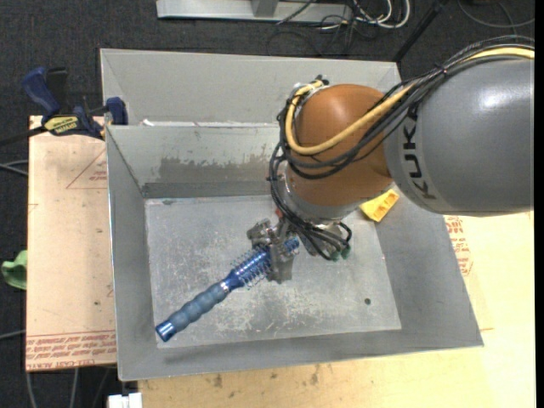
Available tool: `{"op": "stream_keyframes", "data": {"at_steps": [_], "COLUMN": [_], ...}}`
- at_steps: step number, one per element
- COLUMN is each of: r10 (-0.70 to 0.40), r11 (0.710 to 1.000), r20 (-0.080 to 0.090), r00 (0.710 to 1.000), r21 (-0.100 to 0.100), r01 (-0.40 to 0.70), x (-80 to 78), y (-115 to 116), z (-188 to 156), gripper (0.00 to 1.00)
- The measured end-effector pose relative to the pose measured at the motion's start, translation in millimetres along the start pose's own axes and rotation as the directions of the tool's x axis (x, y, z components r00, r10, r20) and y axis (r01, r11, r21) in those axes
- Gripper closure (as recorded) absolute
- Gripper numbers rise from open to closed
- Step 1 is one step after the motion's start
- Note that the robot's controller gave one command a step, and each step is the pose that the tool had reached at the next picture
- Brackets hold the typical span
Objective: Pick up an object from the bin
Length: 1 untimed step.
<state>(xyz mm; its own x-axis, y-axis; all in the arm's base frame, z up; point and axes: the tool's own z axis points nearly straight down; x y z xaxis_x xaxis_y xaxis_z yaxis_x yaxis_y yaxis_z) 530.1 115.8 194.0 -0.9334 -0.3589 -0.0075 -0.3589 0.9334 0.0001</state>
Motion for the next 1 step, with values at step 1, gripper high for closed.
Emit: {"op": "stream_keyframes", "data": {"at_steps": [1], "r10": [-0.348], "r11": [0.938], "r20": [0.000], "r00": [0.938], "r21": [0.000], "r01": [0.348], "x": [-13.4], "y": [2.1], "z": [-72.5], "gripper": [1.00]}}
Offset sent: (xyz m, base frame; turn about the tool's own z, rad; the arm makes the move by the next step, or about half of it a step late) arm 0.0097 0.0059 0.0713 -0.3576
